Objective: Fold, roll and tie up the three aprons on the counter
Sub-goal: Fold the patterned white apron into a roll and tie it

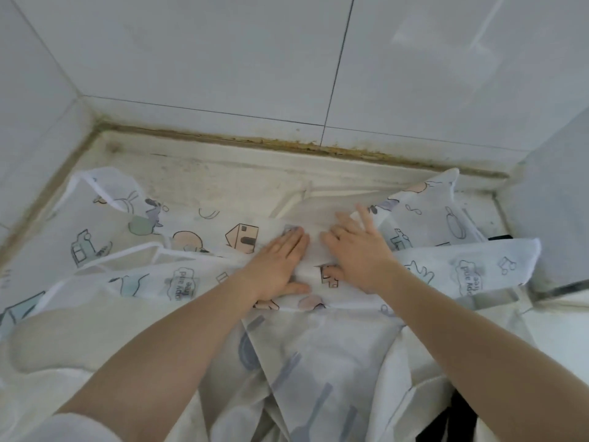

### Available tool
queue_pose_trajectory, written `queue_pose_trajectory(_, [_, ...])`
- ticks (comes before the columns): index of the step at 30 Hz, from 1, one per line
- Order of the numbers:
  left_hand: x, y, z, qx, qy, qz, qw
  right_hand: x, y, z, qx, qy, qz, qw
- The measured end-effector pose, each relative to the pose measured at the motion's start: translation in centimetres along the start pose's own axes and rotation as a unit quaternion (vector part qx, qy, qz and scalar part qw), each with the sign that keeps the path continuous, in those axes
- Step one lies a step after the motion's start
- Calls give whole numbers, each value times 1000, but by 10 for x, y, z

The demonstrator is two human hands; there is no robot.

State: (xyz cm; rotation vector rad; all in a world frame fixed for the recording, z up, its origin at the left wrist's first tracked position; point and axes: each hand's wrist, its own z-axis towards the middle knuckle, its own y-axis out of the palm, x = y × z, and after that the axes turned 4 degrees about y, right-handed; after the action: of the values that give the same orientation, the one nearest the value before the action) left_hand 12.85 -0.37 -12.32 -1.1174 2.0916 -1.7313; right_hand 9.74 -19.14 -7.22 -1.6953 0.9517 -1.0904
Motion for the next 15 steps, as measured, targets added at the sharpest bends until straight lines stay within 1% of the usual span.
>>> queue_pose_trajectory(3, [2, -1, 4, -28, -30, 13, 999, 34, 9, -21, -34, 11, 9, 999])
queue_pose_trajectory(6, [11, -12, 8, -33, -47, 27, 998, 47, 13, -33, -74, 25, 33, 996])
queue_pose_trajectory(8, [18, -19, 11, -13, -54, 23, 998, 44, 13, -37, -50, 18, 85, 995])
queue_pose_trajectory(9, [21, -21, 13, -1, -58, 23, 998, 42, 11, -43, -5, -9, 111, 994])
queue_pose_trajectory(10, [24, -22, 14, 13, -62, 25, 998, 38, 8, -49, 47, -53, 122, 990])
queue_pose_trajectory(12, [27, -21, 16, 40, -74, 39, 996, 29, 7, -63, 120, -167, 109, 973])
queue_pose_trajectory(13, [28, -20, 16, 46, -79, 51, 994, 25, 11, -68, 135, -223, 97, 960])
queue_pose_trajectory(14, [30, -19, 17, 45, -85, 63, 993, 21, 18, -73, 120, -269, 77, 953])
queue_pose_trajectory(15, [30, -20, 18, 42, -88, 74, 993, 17, 22, -77, 97, -292, 65, 949])
